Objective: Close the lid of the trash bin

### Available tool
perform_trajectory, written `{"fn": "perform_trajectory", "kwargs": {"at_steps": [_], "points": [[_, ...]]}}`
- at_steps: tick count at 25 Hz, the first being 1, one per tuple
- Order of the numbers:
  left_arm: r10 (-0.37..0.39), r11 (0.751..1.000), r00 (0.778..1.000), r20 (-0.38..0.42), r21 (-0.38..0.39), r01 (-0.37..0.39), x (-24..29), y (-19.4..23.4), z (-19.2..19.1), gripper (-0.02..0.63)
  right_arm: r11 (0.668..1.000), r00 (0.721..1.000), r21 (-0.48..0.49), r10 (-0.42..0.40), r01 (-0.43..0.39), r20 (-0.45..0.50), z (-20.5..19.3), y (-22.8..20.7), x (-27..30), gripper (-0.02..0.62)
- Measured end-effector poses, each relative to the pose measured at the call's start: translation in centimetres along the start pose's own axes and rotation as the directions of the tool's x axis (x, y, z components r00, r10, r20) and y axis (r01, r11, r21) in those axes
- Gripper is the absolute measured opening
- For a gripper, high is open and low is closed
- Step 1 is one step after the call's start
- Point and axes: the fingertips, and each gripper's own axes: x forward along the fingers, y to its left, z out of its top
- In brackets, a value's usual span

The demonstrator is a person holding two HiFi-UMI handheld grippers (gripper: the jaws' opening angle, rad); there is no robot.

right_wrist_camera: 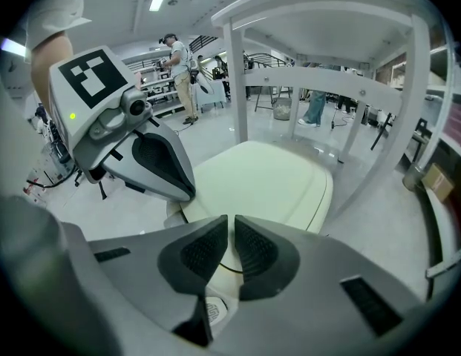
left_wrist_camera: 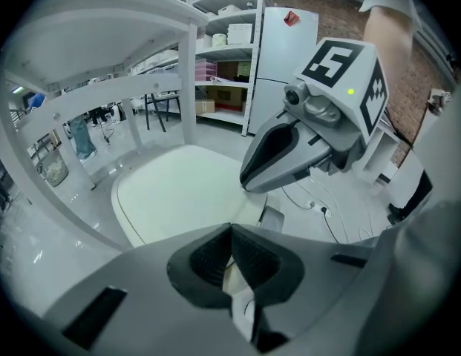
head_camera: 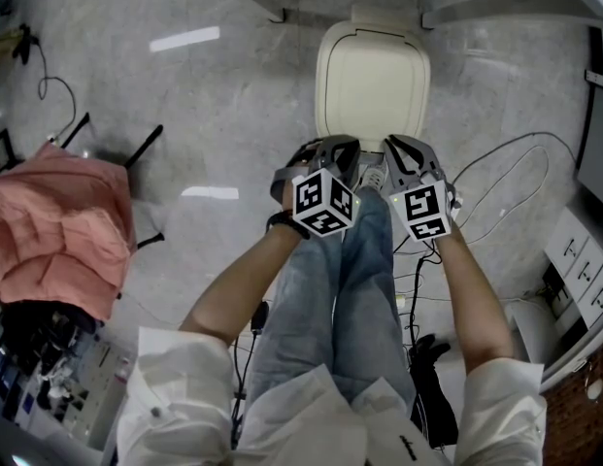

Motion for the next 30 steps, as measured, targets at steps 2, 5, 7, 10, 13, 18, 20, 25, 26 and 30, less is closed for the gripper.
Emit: {"fn": "perform_trajectory", "kwargs": {"at_steps": [2,5,7,10,13,18,20,25,26,30], "points": [[-0.001,1.0,1.0,0.0,-0.005,0.001,0.02,0.0,-0.06,0.025,1.0,1.0,0.0,0.001,-0.001,-0.003,-0.04,0.04,0.05,0.046],[-0.006,1.0,1.0,0.003,-0.004,0.006,0.0,0.01,-0.01,0.025,1.0,1.0,0.005,0.004,-0.004,0.0,-0.02,0.0,0.04,0.046],[-0.009,1.0,1.0,0.0,0.0,0.009,0.07,0.05,-0.01,0.025,1.0,1.0,0.01,0.004,-0.004,0.001,-0.03,-0.07,0.06,0.046],[-0.011,1.0,1.0,-0.004,-0.001,0.011,0.25,0.06,-0.09,0.025,1.0,1.0,0.012,0.001,-0.001,0.001,-0.08,-0.13,0.15,0.04],[-0.012,1.0,1.0,-0.005,-0.006,0.012,0.39,0.07,-0.13,0.025,1.0,1.0,0.019,0.0,0.0,0.004,-0.14,-0.19,0.19,0.04],[-0.013,1.0,1.0,-0.007,-0.009,0.013,0.36,0.01,-0.16,0.025,1.0,1.0,0.022,0.002,-0.002,0.002,-0.12,-0.16,0.11,0.04],[-0.011,1.0,1.0,-0.007,-0.011,0.011,0.34,0.02,-0.12,0.025,1.0,1.0,0.027,0.001,-0.001,0.002,-0.13,-0.19,0.08,0.04],[-0.009,1.0,1.0,-0.003,-0.021,0.009,0.2,0.14,-0.13,0.025,0.999,1.0,0.038,-0.001,0.0,0.006,0.02,-0.06,0.14,0.027],[-0.009,1.0,1.0,-0.001,-0.022,0.009,0.17,0.15,-0.13,0.025,0.999,1.0,0.037,-0.001,0.001,0.008,0.07,0.03,0.16,0.019],[-0.002,1.0,1.0,0.026,-0.022,0.002,-0.15,0.2,0.49,0.025,0.998,1.0,0.063,-0.013,0.011,0.023,0.47,-0.03,-0.05,0.018]]}}
